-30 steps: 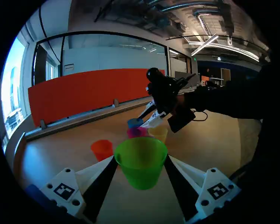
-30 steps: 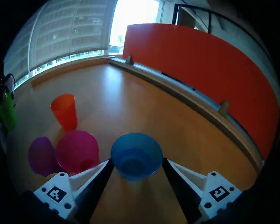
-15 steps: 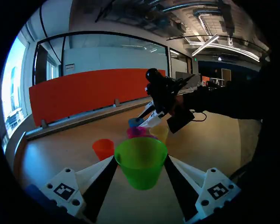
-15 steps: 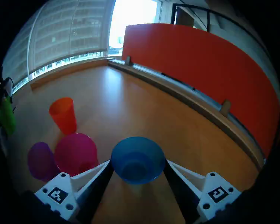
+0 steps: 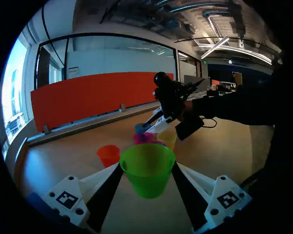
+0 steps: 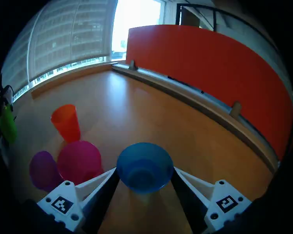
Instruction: Pour water
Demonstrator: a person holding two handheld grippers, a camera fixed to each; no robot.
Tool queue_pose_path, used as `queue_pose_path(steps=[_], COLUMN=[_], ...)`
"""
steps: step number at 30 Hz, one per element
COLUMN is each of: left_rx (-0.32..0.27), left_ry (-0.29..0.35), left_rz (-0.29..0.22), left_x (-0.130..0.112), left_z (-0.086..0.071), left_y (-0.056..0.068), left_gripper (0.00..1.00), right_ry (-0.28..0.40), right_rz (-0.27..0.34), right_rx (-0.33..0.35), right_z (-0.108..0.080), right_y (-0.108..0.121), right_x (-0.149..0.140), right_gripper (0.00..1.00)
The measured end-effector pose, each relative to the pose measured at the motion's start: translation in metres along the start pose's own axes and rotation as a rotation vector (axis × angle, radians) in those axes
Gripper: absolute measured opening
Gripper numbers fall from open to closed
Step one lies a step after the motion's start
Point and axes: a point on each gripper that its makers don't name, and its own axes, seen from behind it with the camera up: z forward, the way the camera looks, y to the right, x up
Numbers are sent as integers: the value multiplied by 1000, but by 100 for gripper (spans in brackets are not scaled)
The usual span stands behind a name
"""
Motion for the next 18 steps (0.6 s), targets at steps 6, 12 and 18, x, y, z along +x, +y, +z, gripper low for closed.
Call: queue_pose_path(steps=[6, 12, 18], left_rx=[6, 14, 19], left_ry=[1, 3, 8], left_rz=[-2, -14, -18], left_x=[0, 0, 1], left_z=[0, 2, 1], left_y=[-3, -7, -10], left_gripper=[87, 87, 87], right_ry=[13, 48, 98], right_rz=[17, 43, 74], right_rx=[-7, -21, -28], right_z=[-1, -7, -21], right_y=[1, 5, 7], right_x=[-1, 6, 20], right_gripper=[91, 91, 91])
